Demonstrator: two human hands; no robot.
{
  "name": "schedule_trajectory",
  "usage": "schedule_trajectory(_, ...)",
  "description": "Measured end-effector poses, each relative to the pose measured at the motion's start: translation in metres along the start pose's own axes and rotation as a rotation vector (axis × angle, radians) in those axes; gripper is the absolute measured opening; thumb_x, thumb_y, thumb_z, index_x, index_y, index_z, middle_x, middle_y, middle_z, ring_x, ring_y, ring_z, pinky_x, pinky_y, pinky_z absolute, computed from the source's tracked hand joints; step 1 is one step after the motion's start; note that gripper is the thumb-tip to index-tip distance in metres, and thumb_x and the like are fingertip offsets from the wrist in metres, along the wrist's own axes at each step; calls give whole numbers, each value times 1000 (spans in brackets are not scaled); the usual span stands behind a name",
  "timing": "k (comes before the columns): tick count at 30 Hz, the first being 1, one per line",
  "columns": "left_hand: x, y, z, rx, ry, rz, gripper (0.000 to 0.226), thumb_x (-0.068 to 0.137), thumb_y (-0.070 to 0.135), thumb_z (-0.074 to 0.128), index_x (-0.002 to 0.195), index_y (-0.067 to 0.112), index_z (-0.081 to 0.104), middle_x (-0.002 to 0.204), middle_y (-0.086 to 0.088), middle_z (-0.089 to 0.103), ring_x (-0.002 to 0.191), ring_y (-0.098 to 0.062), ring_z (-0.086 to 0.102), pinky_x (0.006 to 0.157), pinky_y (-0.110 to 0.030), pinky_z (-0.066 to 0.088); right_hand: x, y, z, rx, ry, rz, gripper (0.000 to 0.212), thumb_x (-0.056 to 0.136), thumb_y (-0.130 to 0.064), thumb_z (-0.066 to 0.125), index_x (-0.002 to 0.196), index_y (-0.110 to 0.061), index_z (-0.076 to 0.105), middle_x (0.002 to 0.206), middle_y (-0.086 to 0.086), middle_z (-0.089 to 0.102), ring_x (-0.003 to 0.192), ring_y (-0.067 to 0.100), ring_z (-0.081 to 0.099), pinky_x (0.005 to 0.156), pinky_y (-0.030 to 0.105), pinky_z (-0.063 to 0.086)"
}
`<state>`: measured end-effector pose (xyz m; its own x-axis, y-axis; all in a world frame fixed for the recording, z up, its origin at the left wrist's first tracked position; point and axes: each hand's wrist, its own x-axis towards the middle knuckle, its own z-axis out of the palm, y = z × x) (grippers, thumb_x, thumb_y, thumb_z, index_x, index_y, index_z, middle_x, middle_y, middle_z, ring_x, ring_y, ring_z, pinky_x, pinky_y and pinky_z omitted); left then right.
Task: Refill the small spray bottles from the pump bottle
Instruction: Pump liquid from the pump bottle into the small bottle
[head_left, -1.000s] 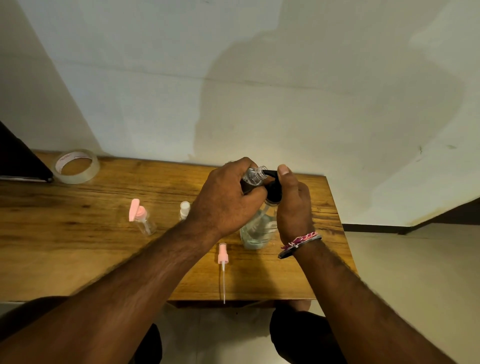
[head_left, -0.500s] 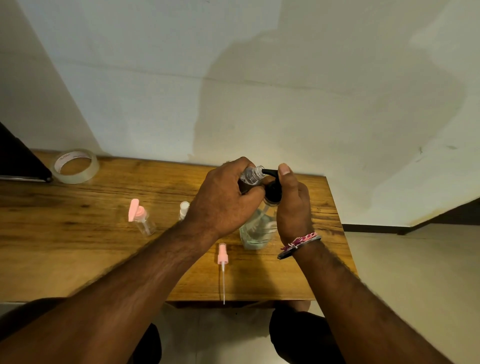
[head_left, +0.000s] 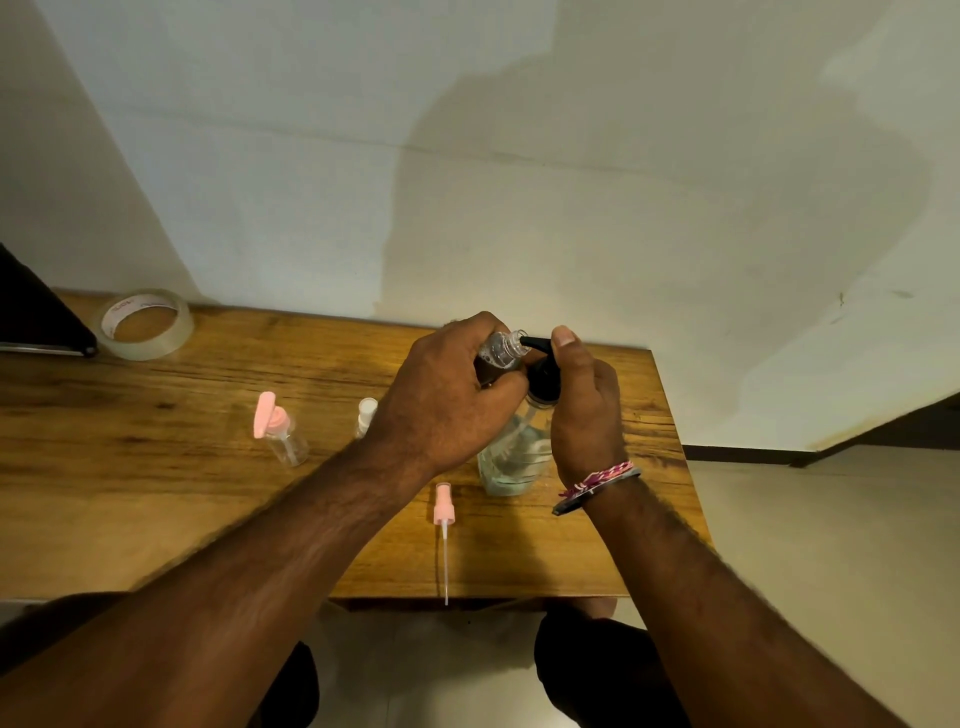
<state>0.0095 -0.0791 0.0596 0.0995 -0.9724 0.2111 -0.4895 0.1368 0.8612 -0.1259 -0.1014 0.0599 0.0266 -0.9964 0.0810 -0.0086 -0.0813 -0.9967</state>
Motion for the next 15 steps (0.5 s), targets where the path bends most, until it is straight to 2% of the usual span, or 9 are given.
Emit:
schedule_trajectory(2,0,0,0,6,-3,0,10,92,27,75,98,26,67,86,10,67,77,-7,62,62,-24,47,0,0,-1,-3,4,3,48,84,-63,47,75,-30,80,83,8,75,79,7,69,69,18,54)
schedule_trajectory(5,0,1,0,10,2,1,10,92,28,75,97,27,66,85,10,66,77,-7,61,62,-24,47,-1,-1,-1,-33,5,4,50,84,-66,46,75,-28,79,91,18,72,79,10,68,71,22,54)
schedule_trajectory(10,1,1,-1,13,12,11,11,92,29,75,94,27,65,83,9,65,76,-9,61,61,-27,47,-2,-5,1,-20,-4,27,47,82,-67,47,75,-35,80,82,3,76,80,7,71,70,19,55)
schedule_trajectory(15,1,1,-2,24,10,10,11,91,27,75,96,26,66,84,10,65,77,-9,61,62,-29,50,-3,-6,3,-19,-3,12,49,83,-65,47,78,-30,80,86,6,77,84,11,73,72,18,55)
